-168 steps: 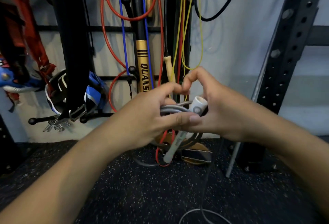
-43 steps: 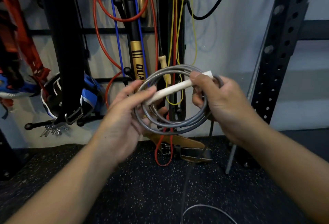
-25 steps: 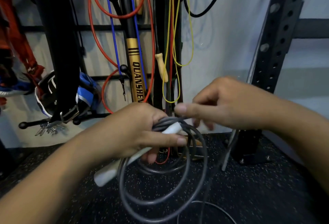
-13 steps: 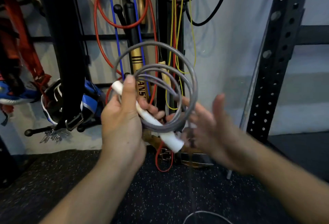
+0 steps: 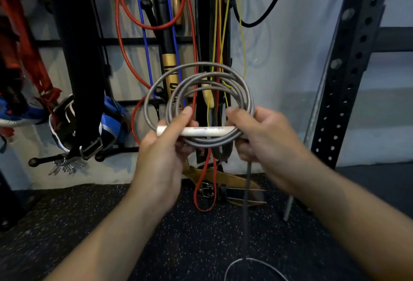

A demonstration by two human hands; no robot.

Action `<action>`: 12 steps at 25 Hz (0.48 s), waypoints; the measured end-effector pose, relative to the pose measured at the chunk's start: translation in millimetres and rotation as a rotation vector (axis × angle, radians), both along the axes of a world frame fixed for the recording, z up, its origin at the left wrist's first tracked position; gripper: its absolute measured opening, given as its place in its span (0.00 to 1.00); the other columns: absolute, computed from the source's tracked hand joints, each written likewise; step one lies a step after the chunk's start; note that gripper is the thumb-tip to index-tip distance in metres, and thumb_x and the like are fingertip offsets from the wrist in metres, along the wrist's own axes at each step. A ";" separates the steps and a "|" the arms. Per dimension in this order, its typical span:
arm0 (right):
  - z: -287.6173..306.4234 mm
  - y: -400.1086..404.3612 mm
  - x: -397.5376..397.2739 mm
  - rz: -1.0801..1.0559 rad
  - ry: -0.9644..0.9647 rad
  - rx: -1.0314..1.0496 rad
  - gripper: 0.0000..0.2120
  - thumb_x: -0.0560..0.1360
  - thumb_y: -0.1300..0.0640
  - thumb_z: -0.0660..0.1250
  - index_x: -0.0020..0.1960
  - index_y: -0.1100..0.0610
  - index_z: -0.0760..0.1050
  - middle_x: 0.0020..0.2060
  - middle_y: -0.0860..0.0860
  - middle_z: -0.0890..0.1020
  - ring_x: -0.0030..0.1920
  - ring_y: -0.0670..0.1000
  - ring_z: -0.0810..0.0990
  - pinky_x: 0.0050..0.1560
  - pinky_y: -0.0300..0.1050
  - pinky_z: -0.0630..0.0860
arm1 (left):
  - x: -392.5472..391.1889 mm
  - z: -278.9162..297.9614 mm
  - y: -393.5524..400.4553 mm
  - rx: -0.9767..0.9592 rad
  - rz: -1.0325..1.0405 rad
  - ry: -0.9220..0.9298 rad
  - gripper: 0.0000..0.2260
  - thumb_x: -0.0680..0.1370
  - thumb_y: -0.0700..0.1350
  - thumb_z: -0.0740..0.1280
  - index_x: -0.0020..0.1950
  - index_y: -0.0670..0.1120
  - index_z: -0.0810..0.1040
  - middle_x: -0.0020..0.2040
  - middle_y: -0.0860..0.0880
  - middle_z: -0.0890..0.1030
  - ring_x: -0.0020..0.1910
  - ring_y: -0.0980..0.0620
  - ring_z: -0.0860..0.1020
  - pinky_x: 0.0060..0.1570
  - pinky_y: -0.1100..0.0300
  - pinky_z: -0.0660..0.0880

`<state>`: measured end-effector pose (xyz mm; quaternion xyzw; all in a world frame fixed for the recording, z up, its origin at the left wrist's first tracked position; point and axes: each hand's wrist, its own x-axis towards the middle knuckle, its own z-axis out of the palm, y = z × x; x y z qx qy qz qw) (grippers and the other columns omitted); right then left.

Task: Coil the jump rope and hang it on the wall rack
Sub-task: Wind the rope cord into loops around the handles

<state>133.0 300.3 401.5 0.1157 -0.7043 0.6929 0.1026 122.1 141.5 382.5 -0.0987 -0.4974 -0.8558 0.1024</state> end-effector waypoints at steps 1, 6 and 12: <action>7.6 7.7 -1.9 -0.009 0.031 0.090 0.11 0.82 0.54 0.65 0.44 0.59 0.75 0.27 0.52 0.67 0.23 0.48 0.62 0.24 0.42 0.59 | -3.6 4.3 -9.2 -0.020 -0.067 -0.006 0.15 0.73 0.44 0.73 0.58 0.42 0.79 0.38 0.51 0.85 0.36 0.55 0.83 0.33 0.64 0.79; 32.5 27.9 0.4 0.016 0.215 0.697 0.11 0.79 0.55 0.70 0.44 0.62 0.80 0.27 0.51 0.75 0.22 0.43 0.71 0.24 0.37 0.68 | -2.7 38.1 -49.7 -0.753 -0.029 0.314 0.40 0.64 0.53 0.82 0.73 0.58 0.70 0.63 0.52 0.84 0.59 0.56 0.84 0.58 0.59 0.79; 30.0 -0.6 8.0 0.162 0.450 0.817 0.17 0.75 0.57 0.75 0.53 0.60 0.68 0.37 0.59 0.81 0.36 0.59 0.79 0.39 0.54 0.76 | 22.7 52.2 -27.1 -1.313 -0.033 0.494 0.48 0.56 0.56 0.83 0.72 0.65 0.65 0.50 0.55 0.87 0.48 0.61 0.85 0.52 0.63 0.79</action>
